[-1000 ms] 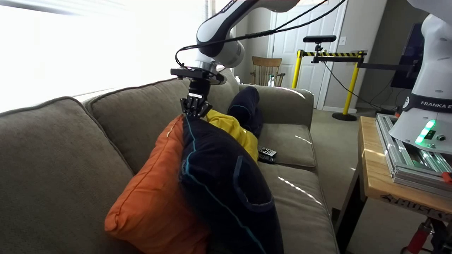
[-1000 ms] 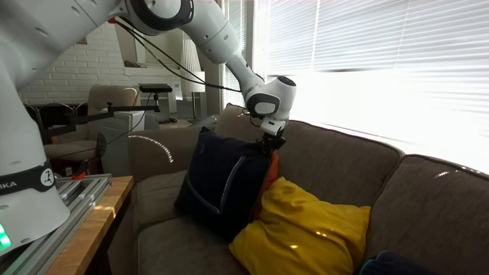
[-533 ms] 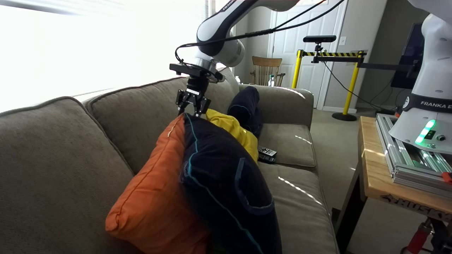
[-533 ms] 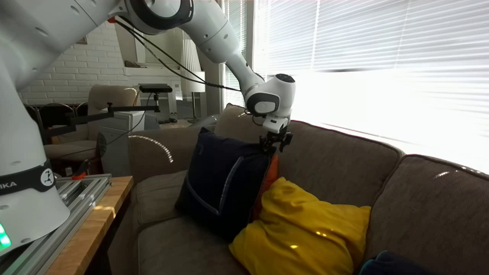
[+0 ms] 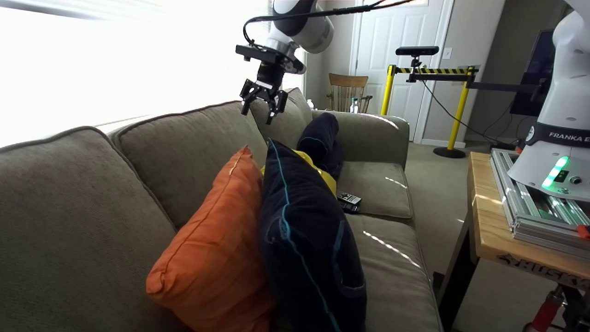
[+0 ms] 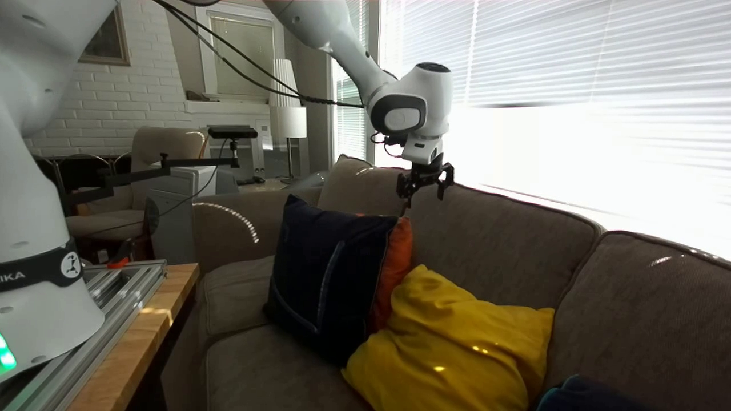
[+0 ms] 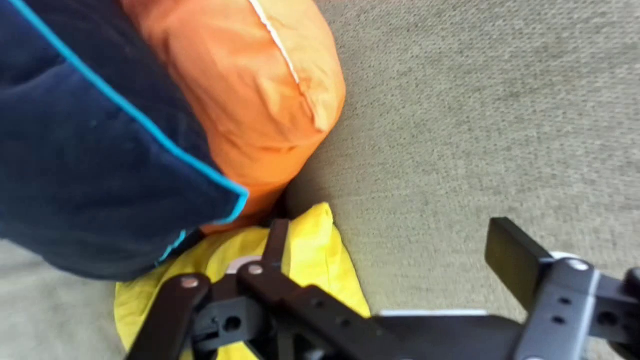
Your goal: Move one black pillow to the left.
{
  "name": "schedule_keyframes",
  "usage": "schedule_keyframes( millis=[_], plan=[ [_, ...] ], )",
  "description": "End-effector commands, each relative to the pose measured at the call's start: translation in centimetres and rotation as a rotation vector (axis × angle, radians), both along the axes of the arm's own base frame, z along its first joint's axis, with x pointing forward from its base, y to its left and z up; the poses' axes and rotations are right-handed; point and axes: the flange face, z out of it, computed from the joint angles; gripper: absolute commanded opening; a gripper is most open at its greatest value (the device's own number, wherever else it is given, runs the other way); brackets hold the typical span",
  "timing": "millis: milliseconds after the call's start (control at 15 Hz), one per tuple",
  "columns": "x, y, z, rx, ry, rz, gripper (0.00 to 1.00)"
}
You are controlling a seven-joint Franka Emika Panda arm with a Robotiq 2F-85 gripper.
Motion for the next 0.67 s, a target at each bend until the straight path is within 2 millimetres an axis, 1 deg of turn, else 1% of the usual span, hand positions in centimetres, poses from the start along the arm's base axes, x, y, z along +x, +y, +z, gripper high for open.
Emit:
schedule_keyframes(
  millis=[0,200,267,400,533,600],
  plan=[
    [-2.5,-5.7,4.2,-0.087,0.057,0.11,1.0],
    [-3.4,-10.6,7.8,-0.12,0.084,0.277,1.0],
    [-4.0,-12.7,9.1,-0.12,0.084,0.332,1.0],
    [-5.2,-16.2,11.6,-0.125,0.099,0.437,1.0],
    [-6.4,-18.9,13.5,-0.134,0.118,0.54,1.0],
    [-7.1,-19.9,13.8,-0.141,0.131,0.591,1.0]
  ],
)
